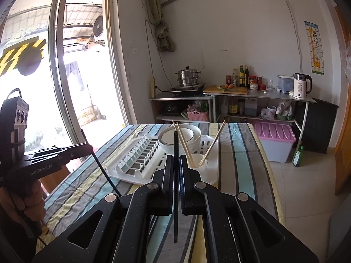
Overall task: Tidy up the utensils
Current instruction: 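Lift the black chopstick upright with the left gripper while the right gripper lifts its own over the cup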
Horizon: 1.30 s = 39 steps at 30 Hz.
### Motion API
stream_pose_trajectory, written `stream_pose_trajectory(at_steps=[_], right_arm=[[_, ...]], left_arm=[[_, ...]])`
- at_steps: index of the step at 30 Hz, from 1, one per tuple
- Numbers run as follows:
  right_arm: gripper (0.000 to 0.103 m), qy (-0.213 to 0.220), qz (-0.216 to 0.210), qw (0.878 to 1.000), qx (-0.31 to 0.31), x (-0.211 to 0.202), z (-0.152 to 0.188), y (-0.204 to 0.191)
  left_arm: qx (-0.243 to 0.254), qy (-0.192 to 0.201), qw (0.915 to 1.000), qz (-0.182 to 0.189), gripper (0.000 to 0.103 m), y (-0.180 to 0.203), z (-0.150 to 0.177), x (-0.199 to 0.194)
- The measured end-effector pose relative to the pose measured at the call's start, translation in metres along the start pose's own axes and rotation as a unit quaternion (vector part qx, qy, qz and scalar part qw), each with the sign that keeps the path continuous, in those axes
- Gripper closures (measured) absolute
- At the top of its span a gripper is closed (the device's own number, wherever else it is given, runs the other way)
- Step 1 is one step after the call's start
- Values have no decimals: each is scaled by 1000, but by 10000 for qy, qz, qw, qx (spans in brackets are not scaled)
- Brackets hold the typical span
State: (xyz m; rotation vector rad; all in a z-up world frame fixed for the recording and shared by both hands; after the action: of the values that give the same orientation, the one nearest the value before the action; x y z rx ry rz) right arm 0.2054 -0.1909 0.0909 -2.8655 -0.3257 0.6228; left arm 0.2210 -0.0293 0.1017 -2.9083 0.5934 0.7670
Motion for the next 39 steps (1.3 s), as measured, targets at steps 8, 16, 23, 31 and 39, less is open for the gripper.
stream_pose_trajectory(at_steps=[8, 16, 23, 31, 39], right_arm=[[99, 156, 27, 9999, -38, 8, -26, 2], [99, 339, 84, 9994, 72, 21, -61, 12], [99, 444, 97, 9989, 84, 39, -88, 14], [99, 542, 105, 9983, 192, 64, -113, 24], [99, 534, 116, 9980, 303, 90, -121, 37]], left_arm=[[92, -38, 9999, 102, 98, 7, -33, 20], [173, 6, 9997, 184, 98, 13, -69, 39], [126, -6, 9996, 234, 98, 11, -98, 61], [79, 100, 9995, 279, 98, 8, -131, 82], [7, 10, 9996, 299, 98, 3, -135, 111]])
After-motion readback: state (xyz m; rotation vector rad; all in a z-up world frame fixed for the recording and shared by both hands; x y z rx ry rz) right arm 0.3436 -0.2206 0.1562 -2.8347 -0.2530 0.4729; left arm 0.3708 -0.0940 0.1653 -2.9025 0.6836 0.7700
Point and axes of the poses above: each gripper's, at about its wrist camera, not at the fingertips, and x roughly the way its jaws point, y to its right, z to its underside, the point moved 8 cm from there along x, roughly the way its jaws point, and after that the axes turned 9 degrees about x, right-handed, at the moved point
